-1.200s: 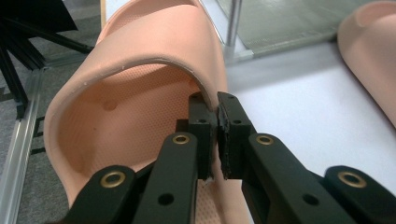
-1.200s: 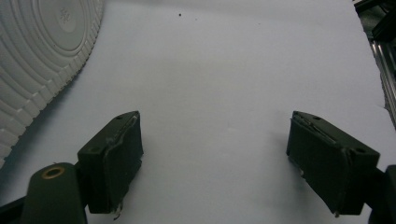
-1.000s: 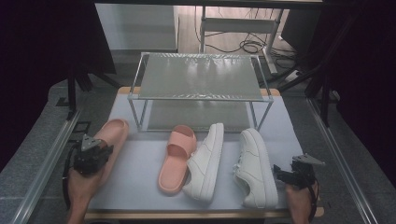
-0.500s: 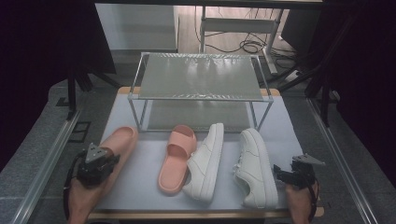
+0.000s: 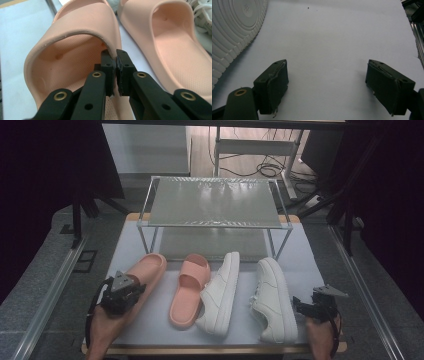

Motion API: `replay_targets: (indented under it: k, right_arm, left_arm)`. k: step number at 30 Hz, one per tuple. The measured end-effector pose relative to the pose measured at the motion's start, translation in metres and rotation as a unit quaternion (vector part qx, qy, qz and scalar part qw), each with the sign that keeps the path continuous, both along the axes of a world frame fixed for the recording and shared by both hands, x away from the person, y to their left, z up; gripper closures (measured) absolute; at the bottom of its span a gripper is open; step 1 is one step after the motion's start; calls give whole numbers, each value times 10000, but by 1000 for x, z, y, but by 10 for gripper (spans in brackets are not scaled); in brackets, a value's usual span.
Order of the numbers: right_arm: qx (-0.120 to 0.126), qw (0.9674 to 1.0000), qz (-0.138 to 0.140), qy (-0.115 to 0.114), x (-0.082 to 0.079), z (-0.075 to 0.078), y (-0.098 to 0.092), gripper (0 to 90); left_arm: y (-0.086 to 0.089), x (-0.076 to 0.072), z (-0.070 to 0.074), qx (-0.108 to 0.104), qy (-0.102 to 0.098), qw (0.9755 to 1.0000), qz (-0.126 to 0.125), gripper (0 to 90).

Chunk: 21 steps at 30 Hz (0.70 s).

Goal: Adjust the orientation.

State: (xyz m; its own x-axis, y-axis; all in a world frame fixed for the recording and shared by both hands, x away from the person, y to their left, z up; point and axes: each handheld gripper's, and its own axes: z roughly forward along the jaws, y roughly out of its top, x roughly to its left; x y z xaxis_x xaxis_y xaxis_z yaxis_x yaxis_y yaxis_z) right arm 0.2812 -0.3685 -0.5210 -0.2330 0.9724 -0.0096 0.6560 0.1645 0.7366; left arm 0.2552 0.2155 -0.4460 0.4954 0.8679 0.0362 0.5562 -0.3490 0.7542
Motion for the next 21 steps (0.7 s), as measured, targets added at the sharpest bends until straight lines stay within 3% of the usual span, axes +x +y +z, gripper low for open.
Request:
replay_targets:
  k: [21]
  right_arm:
    - [4, 10000, -1, -1, 0, 0, 0, 187]
  left_arm:
    - [-37, 54, 1, -127, -135, 9998, -105, 851]
